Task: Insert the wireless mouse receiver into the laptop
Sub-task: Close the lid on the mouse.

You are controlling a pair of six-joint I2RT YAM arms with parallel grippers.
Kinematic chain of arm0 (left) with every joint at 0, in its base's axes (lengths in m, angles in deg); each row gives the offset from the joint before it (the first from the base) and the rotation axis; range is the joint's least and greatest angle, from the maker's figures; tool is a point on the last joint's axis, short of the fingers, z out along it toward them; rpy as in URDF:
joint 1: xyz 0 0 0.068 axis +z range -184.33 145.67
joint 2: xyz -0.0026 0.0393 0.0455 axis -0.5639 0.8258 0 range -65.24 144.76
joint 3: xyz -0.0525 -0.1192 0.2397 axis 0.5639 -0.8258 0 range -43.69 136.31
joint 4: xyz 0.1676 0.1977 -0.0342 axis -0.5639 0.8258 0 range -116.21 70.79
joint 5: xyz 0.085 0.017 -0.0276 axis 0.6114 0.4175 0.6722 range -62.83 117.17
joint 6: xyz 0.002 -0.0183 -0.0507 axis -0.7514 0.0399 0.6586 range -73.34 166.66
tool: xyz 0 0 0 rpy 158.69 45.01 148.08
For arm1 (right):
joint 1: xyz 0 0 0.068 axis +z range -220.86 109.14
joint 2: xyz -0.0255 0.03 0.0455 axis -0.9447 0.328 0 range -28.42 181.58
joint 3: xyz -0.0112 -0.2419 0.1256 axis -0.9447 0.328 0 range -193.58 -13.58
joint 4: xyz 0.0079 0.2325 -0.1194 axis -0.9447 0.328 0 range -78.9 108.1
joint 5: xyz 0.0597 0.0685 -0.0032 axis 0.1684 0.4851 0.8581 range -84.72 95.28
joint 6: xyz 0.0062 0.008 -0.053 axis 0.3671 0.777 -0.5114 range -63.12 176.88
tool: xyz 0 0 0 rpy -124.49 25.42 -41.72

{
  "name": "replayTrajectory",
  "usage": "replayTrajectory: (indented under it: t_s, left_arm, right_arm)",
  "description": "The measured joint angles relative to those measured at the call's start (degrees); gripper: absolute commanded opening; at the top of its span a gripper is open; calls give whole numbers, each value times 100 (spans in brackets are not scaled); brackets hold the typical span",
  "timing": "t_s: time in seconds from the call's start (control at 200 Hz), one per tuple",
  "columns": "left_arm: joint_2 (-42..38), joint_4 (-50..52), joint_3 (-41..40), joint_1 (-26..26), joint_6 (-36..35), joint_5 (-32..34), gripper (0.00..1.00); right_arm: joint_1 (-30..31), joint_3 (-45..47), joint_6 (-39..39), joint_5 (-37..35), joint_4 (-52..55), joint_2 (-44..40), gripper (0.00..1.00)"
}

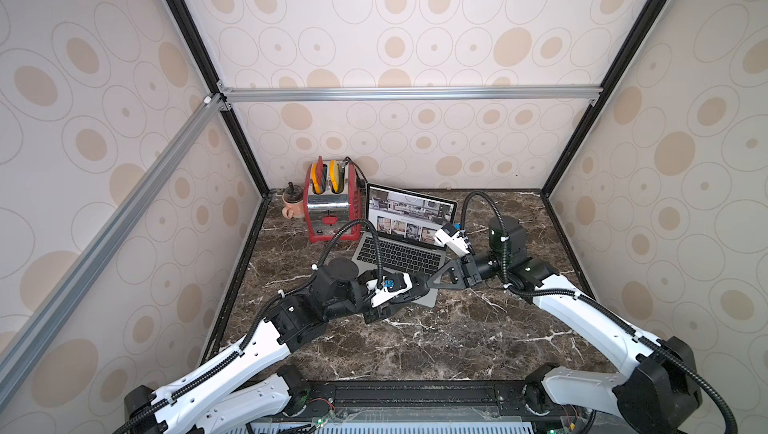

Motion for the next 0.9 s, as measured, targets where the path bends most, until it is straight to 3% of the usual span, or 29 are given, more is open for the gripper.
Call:
replayTrajectory:
  t_s: [0.335,0.896]
  left_arm:
    - [-74,-7,-20,22,17,7,0]
    - [-208,-90,-188,37,157,144,0]
  right_arm:
    - [9,-219,-70,2,315,164,0]
    - [267,-315,-306,-627,616,199,0]
